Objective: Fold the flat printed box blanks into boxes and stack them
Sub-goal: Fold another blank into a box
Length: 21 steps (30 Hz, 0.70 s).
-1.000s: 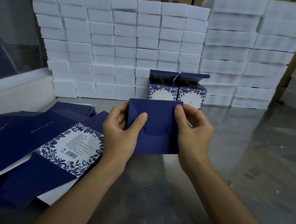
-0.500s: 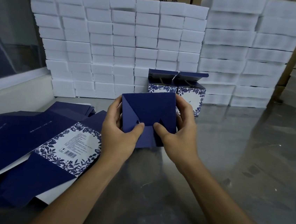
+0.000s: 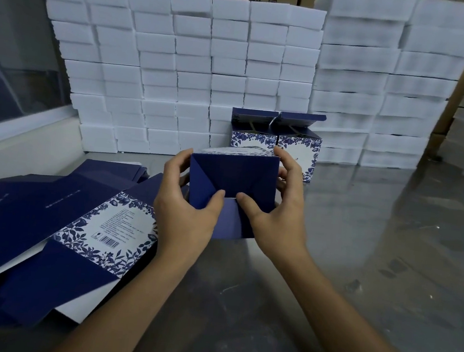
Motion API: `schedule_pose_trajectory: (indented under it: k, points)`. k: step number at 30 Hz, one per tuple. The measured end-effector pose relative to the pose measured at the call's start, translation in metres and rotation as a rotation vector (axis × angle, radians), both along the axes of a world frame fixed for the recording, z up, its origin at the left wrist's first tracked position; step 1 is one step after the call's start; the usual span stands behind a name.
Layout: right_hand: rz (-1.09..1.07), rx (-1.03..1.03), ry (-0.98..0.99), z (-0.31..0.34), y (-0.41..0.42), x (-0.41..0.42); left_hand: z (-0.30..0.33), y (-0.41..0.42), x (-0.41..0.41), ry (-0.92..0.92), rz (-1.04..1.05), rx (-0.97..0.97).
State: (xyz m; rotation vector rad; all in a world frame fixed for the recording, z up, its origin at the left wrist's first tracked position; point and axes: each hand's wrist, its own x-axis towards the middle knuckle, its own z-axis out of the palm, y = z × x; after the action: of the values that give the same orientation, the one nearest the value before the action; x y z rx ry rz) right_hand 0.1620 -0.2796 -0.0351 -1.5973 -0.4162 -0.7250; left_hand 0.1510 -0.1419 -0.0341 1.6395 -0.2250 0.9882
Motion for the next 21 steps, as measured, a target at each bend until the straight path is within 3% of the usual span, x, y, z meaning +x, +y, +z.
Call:
schedule_pose_trajectory:
  k: [7,11,14,18,21]
  points:
    - [-0.023,-0.013,-0.001,-0.001,-0.001,0.002,-0.001,0.001,0.001,-0.019,-0.019,0.028]
    - [0.013,0.002,0.030,-0.001,0.001,-0.001,0.006,-0.001,-0.003,-0.055,-0.108,-0.080]
    - [0.116,0.148,0.107,0.002,0.004,-0.004,0.009,0.000,-0.002,-0.057,-0.168,-0.210]
    - [0.095,0.296,0.136,0.008,0.004,-0.004,0.009,0.007,0.005,-0.025,-0.020,-0.189]
    - [0.052,0.342,0.155,0.010,0.000,-0.002,0.007,0.008,0.007,-0.006,-0.052,-0.180]
